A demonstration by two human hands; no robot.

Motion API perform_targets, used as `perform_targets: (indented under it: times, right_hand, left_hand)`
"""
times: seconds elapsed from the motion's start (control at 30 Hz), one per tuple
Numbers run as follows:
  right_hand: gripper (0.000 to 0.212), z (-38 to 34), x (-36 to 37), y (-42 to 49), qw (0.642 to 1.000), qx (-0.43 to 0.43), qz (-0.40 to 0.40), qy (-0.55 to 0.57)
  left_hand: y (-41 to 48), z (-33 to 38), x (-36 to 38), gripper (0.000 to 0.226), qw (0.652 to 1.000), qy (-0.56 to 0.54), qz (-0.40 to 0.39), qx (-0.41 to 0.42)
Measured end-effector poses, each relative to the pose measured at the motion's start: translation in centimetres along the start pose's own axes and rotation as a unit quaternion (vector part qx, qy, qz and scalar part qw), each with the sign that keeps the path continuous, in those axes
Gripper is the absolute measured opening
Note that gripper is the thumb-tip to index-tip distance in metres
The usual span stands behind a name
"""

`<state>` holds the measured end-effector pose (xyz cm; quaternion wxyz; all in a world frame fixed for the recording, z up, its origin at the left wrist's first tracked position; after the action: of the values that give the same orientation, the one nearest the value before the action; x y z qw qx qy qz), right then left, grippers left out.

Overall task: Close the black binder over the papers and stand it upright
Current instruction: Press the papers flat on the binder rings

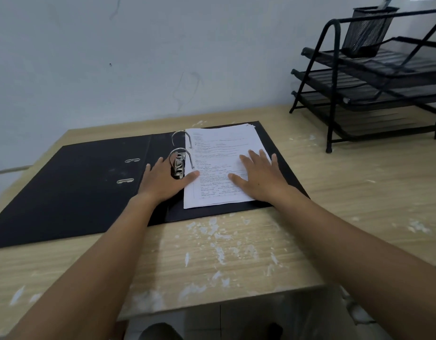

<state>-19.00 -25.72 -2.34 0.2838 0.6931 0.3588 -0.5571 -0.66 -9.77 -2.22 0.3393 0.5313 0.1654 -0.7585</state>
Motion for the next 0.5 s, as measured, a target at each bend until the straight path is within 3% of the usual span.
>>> perform_targets:
  times: [0.17, 0.5]
  right_hand:
    - [0.072, 0.31, 0.57, -0.02, 1.0, 0.002, -0.013, 0.007]
    - [0.072, 0.95, 0.81, -0.53, 1.0, 0.004, -0.017, -0.004]
  left_hand:
    - [0.08, -1.0, 0.09, 0.088, 0.997, -0.058, -0.042, -0.037]
    - [-0.57, -0.51, 0.11, 0.087, 0.994, -0.073, -0.045, -0.062]
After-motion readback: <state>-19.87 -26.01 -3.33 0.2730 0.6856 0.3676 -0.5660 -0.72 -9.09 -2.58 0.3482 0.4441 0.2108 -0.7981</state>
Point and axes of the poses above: each hand's wrist, its own y-axis towards the middle knuckle, its own x-axis out of the palm, z = x × y, the point moved 4 cm from there along y, towards the middle knuckle, and after that the axes turned 2 degrees about y, right-handed, at the moved point
